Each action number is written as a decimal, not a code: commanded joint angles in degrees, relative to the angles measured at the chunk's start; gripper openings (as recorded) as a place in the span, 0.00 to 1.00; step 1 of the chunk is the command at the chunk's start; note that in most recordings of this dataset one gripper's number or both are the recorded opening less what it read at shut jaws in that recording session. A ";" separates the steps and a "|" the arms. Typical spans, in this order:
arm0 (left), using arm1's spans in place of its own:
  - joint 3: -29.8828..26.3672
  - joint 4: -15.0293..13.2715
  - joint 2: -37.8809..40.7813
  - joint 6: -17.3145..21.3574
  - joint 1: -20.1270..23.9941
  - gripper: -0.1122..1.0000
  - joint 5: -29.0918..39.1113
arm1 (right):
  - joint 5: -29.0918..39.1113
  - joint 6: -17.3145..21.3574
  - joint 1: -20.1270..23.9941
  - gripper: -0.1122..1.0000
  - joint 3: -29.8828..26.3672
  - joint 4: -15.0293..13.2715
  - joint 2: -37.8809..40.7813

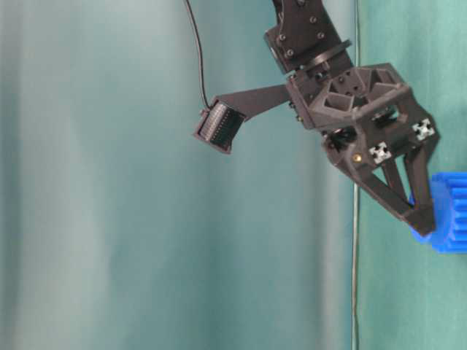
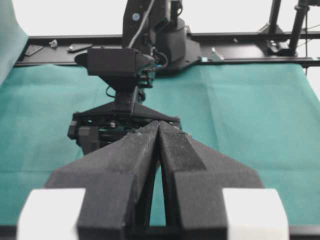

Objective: Insert the shaft placed at a random location into the center hole of the small gear at another random location.
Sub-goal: 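Open the right gripper and raise it away from the gear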

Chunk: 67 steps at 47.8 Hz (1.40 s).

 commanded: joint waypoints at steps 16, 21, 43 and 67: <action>-1.05 0.09 0.26 0.00 0.09 0.10 -0.35 | 2.99 0.18 -0.26 0.82 -0.88 -0.18 -6.15; -1.05 0.09 0.26 0.00 0.09 0.10 -0.35 | 5.01 -0.18 -0.26 0.82 -0.79 -0.35 -9.05; -1.05 0.09 0.35 0.00 0.09 0.10 -0.35 | 11.34 -0.97 -0.26 0.82 -0.44 -0.97 -15.82; -1.05 0.09 0.26 0.00 0.09 0.10 -0.35 | 11.43 -0.88 -0.62 0.82 7.29 -0.88 -21.80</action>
